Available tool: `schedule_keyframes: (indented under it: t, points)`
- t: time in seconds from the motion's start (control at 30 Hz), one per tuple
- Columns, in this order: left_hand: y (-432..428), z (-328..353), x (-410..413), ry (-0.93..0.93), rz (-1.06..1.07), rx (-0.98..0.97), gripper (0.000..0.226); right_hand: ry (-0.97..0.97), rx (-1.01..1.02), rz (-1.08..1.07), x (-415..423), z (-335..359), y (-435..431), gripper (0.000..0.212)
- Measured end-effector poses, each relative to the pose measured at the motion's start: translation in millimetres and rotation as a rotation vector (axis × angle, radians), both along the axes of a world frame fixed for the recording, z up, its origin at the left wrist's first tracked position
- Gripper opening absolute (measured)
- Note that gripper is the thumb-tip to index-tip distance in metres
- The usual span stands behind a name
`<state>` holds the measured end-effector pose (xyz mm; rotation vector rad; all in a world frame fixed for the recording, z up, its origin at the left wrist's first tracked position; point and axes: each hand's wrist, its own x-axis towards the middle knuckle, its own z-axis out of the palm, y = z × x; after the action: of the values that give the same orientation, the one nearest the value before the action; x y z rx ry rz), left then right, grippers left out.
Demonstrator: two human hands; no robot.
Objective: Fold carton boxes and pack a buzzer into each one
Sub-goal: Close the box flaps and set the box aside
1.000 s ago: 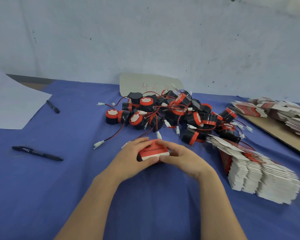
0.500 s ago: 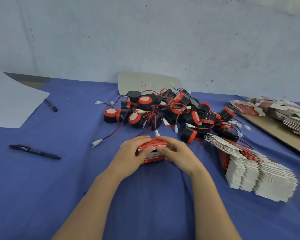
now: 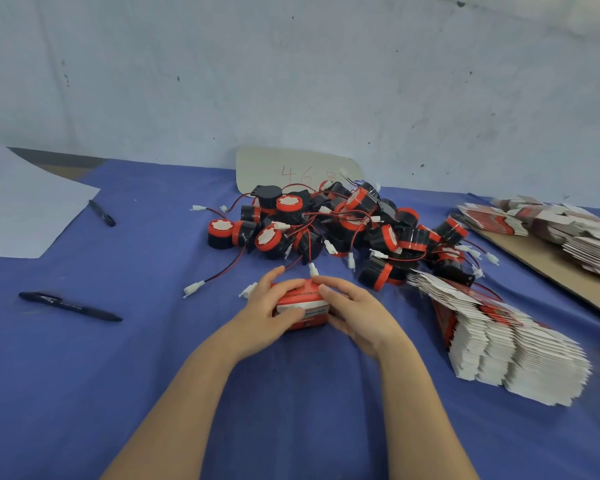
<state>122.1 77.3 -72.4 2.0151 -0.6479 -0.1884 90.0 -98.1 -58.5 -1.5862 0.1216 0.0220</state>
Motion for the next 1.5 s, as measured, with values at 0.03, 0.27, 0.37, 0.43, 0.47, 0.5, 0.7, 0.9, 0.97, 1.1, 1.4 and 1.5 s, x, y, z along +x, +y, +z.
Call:
schedule_keyframes:
  t: [0.03, 0.27, 0.37, 0.43, 0.47, 0.5, 0.7, 0.9, 0.97, 1.1, 1.4, 1.5]
  points:
    - [0.4, 0.4, 0.0, 0.002, 0.000, -0.003, 0.042, 0.003, -0.004, -0.002, 0.0, 0.0, 0.6, 0.018]
    - [-9.7, 15.1, -5.2, 0.205, 0.034, -0.132, 0.043, 0.016, -0.161, -0.103, 4.6, -1.1, 9.7, 0.013]
    - [-13.3, 12.5, -11.3, 0.172, 0.125, -0.133, 0.030, -0.004, -0.196, -0.097, 3.9, -1.9, 11.9, 0.012]
    - [-14.3, 4.7, -10.7, 0.111, 0.186, -0.065, 0.041, -0.019, -0.189, -0.090, 2.2, -2.0, 12.8, 0.013]
    - [-16.1, 2.3, -11.4, 0.109, 0.226, -0.063, 0.051, -0.025, -0.189, -0.087, 1.5, -2.1, 12.9, 0.013]
    - [-19.6, 0.7, -13.7, 0.109, 0.287, -0.084, 0.058, -0.030, -0.194, -0.085, 1.0, -2.7, 13.1, 0.013]
    - [-35.0, -9.0, -25.9, -0.081, 0.411, -0.166, 0.050, -0.092, -0.266, -0.159, 1.4, -6.4, 19.9, 0.024]
    - [-23.7, -3.5, -18.1, 0.016, 0.344, -0.294, 0.038, -0.151, -0.333, -0.250, 3.8, -10.0, 25.7, 0.028]
    - [-28.9, 1.4, -17.8, 0.155, 0.418, -0.460, 0.037, -0.159, -0.336, -0.247, 4.1, -11.8, 29.6, 0.025]
    - [-38.2, 7.6, -12.7, 0.348, 0.578, -0.705, 0.043, -0.171, -0.334, -0.249, 5.6, -13.8, 35.4, 0.019]
    - [-28.0, 3.4, -10.5, 0.301, 0.434, -0.558, 0.029, -0.124, -0.333, -0.232, 4.9, -11.8, 36.0, 0.031]
    - [-29.8, -0.6, -12.9, 0.153, 0.453, -0.405, 0.046, -0.115, -0.361, -0.245, 5.9, -15.1, 38.5, 0.037]
